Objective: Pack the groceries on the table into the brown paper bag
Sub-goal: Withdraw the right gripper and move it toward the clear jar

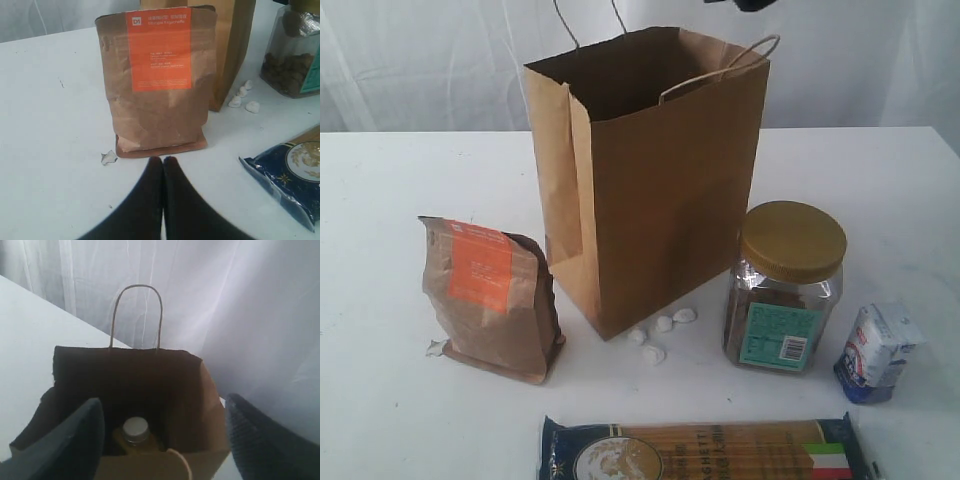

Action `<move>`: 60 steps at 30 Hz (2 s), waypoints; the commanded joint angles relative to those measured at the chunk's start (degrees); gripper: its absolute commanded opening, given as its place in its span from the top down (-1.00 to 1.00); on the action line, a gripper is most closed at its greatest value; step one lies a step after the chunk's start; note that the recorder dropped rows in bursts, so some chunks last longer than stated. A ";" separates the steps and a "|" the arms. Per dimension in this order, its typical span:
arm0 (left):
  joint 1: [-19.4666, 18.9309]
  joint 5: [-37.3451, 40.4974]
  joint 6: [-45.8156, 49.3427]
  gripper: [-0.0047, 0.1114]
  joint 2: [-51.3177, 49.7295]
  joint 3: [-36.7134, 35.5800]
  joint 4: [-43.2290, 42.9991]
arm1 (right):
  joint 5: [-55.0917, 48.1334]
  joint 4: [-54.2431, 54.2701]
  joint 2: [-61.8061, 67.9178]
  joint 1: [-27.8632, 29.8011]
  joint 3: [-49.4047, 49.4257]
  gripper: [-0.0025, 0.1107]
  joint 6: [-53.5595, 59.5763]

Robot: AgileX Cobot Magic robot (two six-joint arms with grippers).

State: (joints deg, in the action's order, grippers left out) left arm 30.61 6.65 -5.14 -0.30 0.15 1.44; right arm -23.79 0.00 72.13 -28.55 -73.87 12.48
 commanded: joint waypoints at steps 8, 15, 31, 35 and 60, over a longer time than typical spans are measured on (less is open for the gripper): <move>-0.26 0.05 0.00 0.92 0.30 -0.15 0.29 | -12.32 0.00 -20.90 4.09 15.01 -0.17 -2.72; -0.26 0.05 0.00 0.92 0.30 -0.15 0.29 | -16.80 -1.02 -25.94 4.09 17.96 -0.36 -2.72; -0.26 0.05 0.00 0.92 0.30 -0.15 0.29 | -29.90 -3.31 -32.70 4.09 26.13 -0.44 -18.08; -0.26 0.05 0.00 0.92 0.30 -0.15 0.29 | -19.47 2.77 -32.55 4.09 38.64 -0.44 -18.92; -0.26 0.05 0.00 0.92 0.30 -0.15 0.29 | 23.79 5.37 -3.07 -1.21 50.52 -0.66 -18.11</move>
State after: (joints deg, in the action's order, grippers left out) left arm 30.61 6.65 -5.14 -0.30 0.15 1.44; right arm -3.80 5.32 66.47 -29.67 -23.51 -6.14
